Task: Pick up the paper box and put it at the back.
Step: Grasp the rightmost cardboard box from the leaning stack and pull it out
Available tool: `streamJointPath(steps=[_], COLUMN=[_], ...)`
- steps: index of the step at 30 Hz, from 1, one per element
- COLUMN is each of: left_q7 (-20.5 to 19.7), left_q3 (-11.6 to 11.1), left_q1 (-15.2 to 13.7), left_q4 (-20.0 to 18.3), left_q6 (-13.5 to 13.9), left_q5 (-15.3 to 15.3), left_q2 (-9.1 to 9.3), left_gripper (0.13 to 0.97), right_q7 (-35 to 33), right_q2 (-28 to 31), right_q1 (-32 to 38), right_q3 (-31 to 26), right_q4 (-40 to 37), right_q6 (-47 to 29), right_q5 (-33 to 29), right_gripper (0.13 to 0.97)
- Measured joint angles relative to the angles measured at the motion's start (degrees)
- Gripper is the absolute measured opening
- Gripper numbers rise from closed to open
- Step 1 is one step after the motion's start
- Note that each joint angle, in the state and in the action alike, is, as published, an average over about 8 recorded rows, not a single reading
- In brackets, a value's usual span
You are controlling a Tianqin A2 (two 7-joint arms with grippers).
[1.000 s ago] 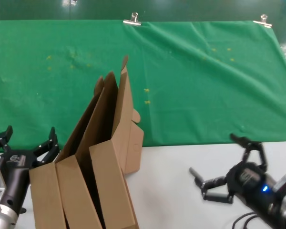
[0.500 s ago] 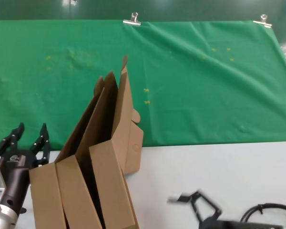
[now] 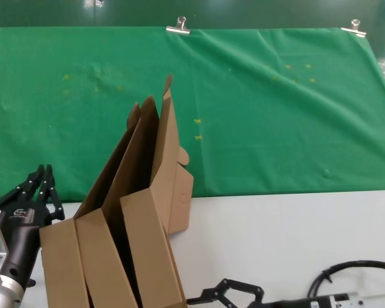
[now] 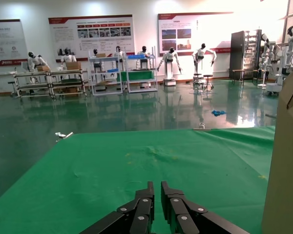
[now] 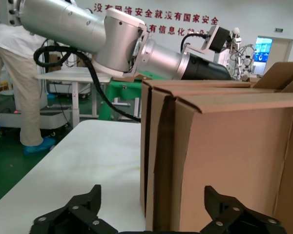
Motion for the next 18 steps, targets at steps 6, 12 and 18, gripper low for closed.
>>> streamJointPath(steps=[6,12,18], left_q7=[0.0,0.0,0.0], left_q3=[0.0,0.0,0.0], left_q1=[0.0,0.0,0.0], left_q4=[0.0,0.0,0.0], left_q6=[0.0,0.0,0.0], left_q5=[0.0,0.0,0.0], left_q2=[0.00,0.00,0.00], left_gripper=[0.180,0.154,0.144], right_q7=[1.1,1.9,2.8], right_q2=[-1.2,-1.7,-1.9], right_q1=[1.6,2.3,2.6], right_q3=[-0.4,-0.4,-0.3], right_q4=[-0.3,-0.2,0.4], right_q6=[-0.1,-0.3,-0.4], right_q5=[-0.3,-0.3,-0.1], right_gripper=[0.729,0.574,0.523])
